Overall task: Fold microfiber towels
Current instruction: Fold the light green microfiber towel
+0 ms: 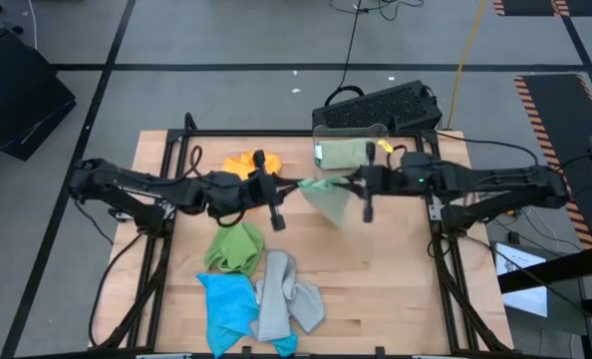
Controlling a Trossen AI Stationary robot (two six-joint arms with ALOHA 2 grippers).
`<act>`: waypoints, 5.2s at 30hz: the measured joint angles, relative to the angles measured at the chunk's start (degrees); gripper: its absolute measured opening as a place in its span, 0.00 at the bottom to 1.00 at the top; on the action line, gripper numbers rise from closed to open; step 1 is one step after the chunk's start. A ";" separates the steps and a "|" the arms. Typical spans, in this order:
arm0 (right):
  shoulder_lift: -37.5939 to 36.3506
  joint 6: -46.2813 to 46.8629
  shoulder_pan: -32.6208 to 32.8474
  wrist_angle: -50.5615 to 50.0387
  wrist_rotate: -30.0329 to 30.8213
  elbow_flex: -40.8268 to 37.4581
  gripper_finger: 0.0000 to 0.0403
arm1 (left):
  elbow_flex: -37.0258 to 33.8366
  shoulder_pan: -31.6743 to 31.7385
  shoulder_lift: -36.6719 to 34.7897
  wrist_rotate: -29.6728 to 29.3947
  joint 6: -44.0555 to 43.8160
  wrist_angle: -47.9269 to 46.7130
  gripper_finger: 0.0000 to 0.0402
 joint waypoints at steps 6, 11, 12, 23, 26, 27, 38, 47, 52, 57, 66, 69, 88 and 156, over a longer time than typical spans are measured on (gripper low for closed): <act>-3.72 9.08 3.94 -11.28 -2.14 0.02 0.01 | -0.09 -4.04 0.72 4.15 -8.61 -3.46 0.01; -2.86 13.91 9.72 -12.27 -7.31 -1.55 0.01 | -0.09 -6.82 4.31 5.58 -14.07 -1.48 0.01; -2.55 14.83 11.10 -12.06 -7.46 -2.21 0.01 | -0.07 -7.43 5.16 6.04 -14.93 -1.21 0.01; 2.77 27.73 25.05 -3.62 3.60 -13.39 0.02 | -0.09 -13.43 13.98 8.76 -19.79 -2.26 0.02; 4.33 31.18 27.18 0.51 3.76 -16.32 0.02 | -0.09 -13.83 15.94 9.26 -21.69 -2.18 0.02; 4.71 32.11 27.98 1.61 3.71 -16.94 0.02 | -0.09 -13.87 16.70 10.33 -22.50 -1.91 0.01; 8.73 35.84 31.89 5.74 4.79 -20.86 0.02 | -0.09 -13.85 23.34 12.05 -23.66 3.37 0.01; 9.05 32.74 26.94 6.86 15.05 -24.90 0.02 | -0.11 -11.50 23.37 6.71 -26.57 -2.34 0.01; 9.05 31.33 23.61 10.56 18.63 -28.80 0.02 | -0.11 -8.94 23.88 3.48 -31.05 -10.34 0.03; 9.05 31.93 21.83 17.94 18.53 -33.39 0.02 | -0.16 -5.96 25.48 3.71 -31.46 -13.13 0.02; 9.05 28.47 18.77 29.99 18.48 -40.71 0.02 | -0.20 -2.07 28.50 6.78 -31.32 -13.29 0.01; 9.02 27.87 18.20 31.40 18.49 -41.62 0.05 | -0.03 -1.29 28.74 6.75 -31.21 -12.45 0.04; 8.98 24.58 17.00 27.81 32.35 -41.79 0.52 | -0.13 2.22 28.66 9.68 -34.44 -14.61 0.28; 23.77 35.38 45.87 23.10 28.46 -33.24 0.48 | -0.13 -17.58 36.83 0.17 -15.05 3.37 0.58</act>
